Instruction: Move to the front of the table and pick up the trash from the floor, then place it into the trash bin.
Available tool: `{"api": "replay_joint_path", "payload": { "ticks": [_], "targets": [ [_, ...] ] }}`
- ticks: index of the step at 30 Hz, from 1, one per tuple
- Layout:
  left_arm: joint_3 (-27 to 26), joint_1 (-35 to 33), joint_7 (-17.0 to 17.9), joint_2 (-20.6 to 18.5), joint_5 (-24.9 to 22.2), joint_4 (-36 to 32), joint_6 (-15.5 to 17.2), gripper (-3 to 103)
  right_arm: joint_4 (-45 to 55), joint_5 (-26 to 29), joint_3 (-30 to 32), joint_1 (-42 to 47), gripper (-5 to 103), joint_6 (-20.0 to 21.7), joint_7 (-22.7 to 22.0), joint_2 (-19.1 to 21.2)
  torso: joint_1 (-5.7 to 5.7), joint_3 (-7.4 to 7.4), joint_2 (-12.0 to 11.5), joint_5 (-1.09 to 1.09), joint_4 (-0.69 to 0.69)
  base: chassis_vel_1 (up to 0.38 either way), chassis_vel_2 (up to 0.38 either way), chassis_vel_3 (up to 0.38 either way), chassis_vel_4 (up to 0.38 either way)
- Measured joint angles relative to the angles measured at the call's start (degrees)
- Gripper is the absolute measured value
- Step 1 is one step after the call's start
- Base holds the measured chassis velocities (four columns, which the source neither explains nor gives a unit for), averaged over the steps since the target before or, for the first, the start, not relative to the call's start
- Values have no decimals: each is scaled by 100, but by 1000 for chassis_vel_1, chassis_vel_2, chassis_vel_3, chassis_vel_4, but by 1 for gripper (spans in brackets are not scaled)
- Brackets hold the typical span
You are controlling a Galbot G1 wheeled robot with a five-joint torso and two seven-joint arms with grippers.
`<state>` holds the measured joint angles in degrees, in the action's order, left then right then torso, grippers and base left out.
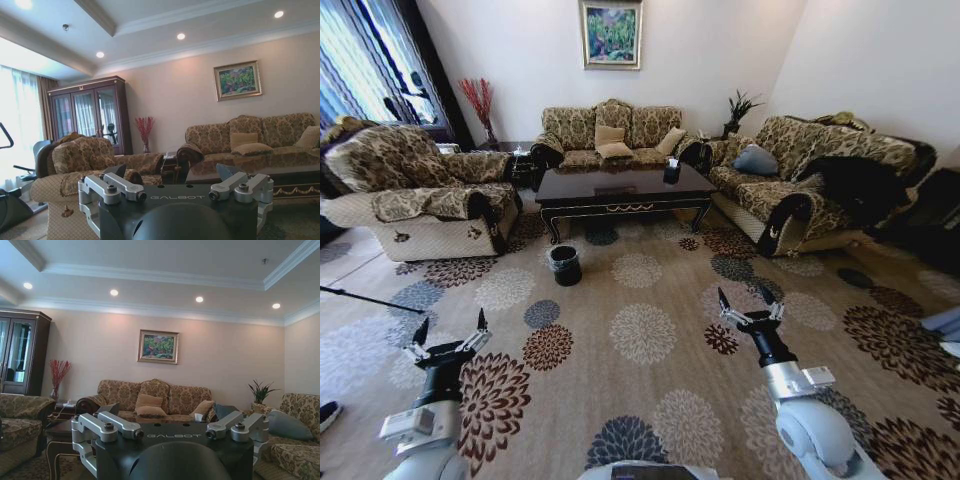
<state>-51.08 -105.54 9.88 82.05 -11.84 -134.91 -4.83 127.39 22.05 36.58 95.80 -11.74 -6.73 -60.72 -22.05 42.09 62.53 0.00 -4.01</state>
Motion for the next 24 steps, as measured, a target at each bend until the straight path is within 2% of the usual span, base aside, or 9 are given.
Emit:
{"api": "replay_joint_path", "payload": {
  "ticks": [17,24],
  "targets": [
    [0,0,0,0,0,0,0,100,0,0,0,0,100,0,0,0,-243,288,532,0,0,0,0,0,0],
    [0,0,0,0,0,0,0,100,0,0,0,0,100,0,0,0,-277,342,619,0,0,0,0,0,0]
  ]
}}
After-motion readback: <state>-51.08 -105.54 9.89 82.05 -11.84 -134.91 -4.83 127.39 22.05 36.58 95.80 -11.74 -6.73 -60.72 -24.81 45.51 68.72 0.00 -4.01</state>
